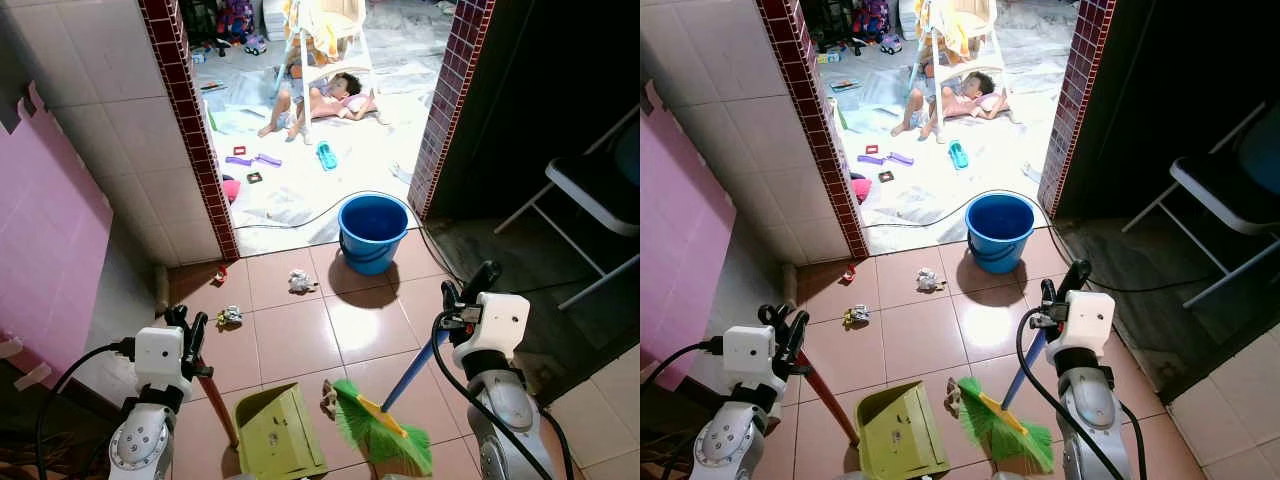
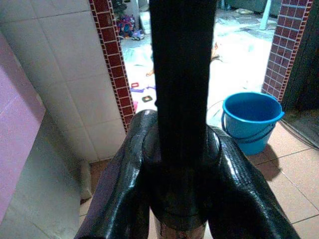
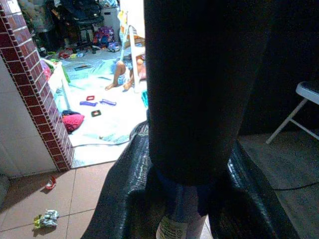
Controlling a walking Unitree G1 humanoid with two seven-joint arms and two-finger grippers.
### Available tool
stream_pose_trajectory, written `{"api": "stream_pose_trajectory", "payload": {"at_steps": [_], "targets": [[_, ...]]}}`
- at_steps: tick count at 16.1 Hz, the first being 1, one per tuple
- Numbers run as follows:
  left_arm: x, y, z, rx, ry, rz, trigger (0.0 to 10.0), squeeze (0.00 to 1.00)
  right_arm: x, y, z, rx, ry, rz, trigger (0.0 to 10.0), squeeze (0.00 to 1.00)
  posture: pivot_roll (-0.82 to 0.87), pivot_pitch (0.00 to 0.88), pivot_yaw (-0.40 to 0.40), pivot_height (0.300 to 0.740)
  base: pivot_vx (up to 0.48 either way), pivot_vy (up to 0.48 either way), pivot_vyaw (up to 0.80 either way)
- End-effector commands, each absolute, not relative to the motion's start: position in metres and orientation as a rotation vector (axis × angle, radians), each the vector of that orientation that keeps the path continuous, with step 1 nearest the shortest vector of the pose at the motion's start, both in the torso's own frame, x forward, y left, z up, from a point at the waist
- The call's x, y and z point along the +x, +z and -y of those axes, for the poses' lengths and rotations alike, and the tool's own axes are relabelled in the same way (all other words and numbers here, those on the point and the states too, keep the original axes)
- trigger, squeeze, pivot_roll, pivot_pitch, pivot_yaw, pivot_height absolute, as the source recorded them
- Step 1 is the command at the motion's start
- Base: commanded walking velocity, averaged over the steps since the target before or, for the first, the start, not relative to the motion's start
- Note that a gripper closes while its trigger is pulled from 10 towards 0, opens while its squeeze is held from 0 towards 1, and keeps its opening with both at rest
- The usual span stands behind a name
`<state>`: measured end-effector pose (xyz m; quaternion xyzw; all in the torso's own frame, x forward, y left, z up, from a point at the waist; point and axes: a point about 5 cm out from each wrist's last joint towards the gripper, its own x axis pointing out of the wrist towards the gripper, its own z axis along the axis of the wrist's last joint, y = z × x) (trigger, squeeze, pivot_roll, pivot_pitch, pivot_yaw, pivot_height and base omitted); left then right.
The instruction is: Sweep floor
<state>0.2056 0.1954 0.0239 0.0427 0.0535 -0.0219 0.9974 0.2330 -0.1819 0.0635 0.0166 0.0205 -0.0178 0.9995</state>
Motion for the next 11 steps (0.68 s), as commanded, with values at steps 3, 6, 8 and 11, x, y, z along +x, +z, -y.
{"api": "stream_pose_trajectory", "payload": {"at_steps": [3, 6, 8, 11], "targets": [[0.258, 0.110, -0.159, -0.057, -0.075, -0.012, 10.0, 0.00, 0.317, 0.121, 0.118, 0.079, 0.269, -0.039, 10.0, 0.00, 0.06, 0.043, -0.067, 0.740, 0.000, 0.000, 0.00], [0.258, 0.110, -0.159, -0.057, -0.075, -0.012, 10.0, 0.00, 0.317, 0.121, 0.118, 0.079, 0.269, -0.039, 10.0, 0.00, 0.06, 0.043, -0.067, 0.740, 0.000, 0.000, 0.00], [0.256, 0.103, -0.166, -0.013, 0.005, 0.014, 10.0, 0.00, 0.323, 0.122, 0.136, 0.008, 0.127, -0.023, 10.0, 0.00, 0.05, 0.074, -0.089, 0.740, 0.000, 0.000, 0.00], [0.256, 0.096, -0.168, 0.011, 0.035, 0.002, 10.0, 0.00, 0.323, 0.124, 0.144, -0.038, 0.053, -0.007, 10.0, 0.00, 0.03, 0.095, -0.081, 0.740, 0.000, 0.000, 0.00]]}}
